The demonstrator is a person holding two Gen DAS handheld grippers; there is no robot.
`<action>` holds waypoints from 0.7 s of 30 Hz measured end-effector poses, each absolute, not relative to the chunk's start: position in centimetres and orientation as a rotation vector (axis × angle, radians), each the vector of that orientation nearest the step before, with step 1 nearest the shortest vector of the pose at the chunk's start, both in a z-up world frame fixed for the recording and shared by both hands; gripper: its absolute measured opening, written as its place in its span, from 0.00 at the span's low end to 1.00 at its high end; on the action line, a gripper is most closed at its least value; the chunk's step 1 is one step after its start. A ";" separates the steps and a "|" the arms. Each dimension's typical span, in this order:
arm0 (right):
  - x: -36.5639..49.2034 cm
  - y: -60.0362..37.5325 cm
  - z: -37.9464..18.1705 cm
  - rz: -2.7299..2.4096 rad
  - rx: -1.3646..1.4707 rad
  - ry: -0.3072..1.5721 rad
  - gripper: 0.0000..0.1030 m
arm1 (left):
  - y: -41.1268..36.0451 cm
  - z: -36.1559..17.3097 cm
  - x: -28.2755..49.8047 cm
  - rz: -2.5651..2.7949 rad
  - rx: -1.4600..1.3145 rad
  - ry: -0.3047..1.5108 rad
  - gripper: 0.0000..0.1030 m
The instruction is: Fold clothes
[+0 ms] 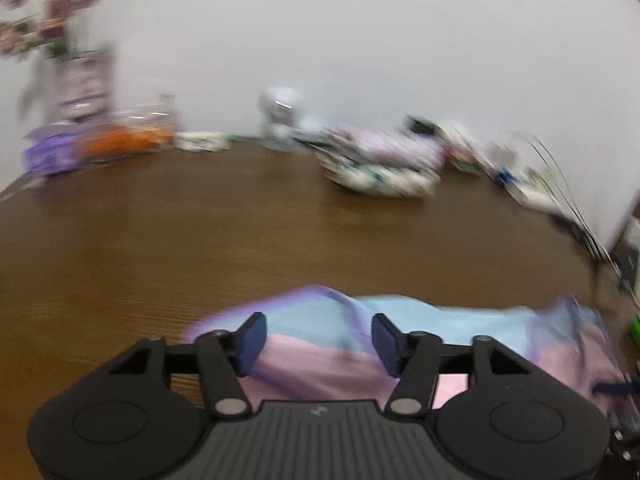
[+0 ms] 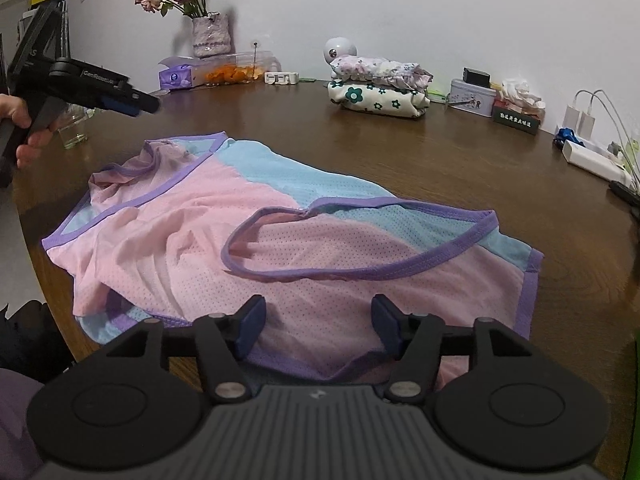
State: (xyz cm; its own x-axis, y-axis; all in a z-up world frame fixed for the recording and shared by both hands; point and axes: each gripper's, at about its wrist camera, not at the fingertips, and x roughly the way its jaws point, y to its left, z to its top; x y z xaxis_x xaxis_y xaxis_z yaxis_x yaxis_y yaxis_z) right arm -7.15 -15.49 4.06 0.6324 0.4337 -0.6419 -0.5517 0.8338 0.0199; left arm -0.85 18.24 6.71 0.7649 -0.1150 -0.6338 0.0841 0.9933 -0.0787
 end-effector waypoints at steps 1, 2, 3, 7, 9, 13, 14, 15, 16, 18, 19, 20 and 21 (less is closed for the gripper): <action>-7.1 -15.4 4.0 0.567 -0.186 0.682 0.62 | 16.9 6.1 -0.4 -0.116 -0.011 0.708 0.60; -7.1 -15.4 4.0 0.567 -0.186 0.680 0.62 | 15.7 5.3 0.2 -0.095 0.049 0.728 0.60; -7.2 -15.4 4.0 0.568 -0.186 0.678 0.62 | 14.7 4.5 0.7 -0.070 0.112 0.744 0.60; -7.3 -15.9 3.9 0.572 -0.184 0.673 0.62 | 15.6 3.1 0.8 0.019 0.245 0.764 0.59; -7.2 -16.2 3.9 0.569 -0.182 0.672 0.62 | 18.2 2.7 -0.3 0.089 0.218 0.785 0.59; -7.0 -16.5 3.8 0.563 -0.175 0.665 0.66 | 24.9 3.1 -5.0 0.224 -0.045 0.774 0.53; -6.9 -16.4 3.7 0.562 -0.176 0.663 0.68 | 25.6 3.5 -6.3 0.200 -0.119 0.746 0.55; -6.8 -16.3 3.7 0.562 -0.176 0.663 0.69 | 25.2 3.8 -7.2 0.134 -0.149 0.723 0.60; -6.7 -16.2 3.6 0.561 -0.177 0.664 0.71 | 24.9 4.1 -8.1 0.069 -0.178 0.699 0.63; -6.5 -15.9 3.6 0.557 -0.181 0.666 0.73 | 23.3 4.0 -8.9 -0.037 -0.148 0.687 0.69; -6.4 -15.7 3.6 0.555 -0.182 0.667 0.74 | 22.3 3.6 -8.8 -0.062 -0.090 0.693 0.69; -6.5 -15.7 3.6 0.552 -0.181 0.667 0.74 | 21.4 3.1 -8.6 -0.079 -0.038 0.704 0.69; -6.5 -15.7 3.6 0.549 -0.180 0.668 0.74 | 21.0 2.6 -8.3 -0.067 -0.007 0.730 0.60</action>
State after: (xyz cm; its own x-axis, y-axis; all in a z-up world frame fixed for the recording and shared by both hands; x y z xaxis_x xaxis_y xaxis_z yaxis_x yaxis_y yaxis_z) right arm -6.52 -15.65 3.57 0.6504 0.4236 -0.6305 -0.5365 0.8438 0.0136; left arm -8.27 20.98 2.58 0.7431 -0.0642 -0.6661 0.0591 0.9978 -0.0302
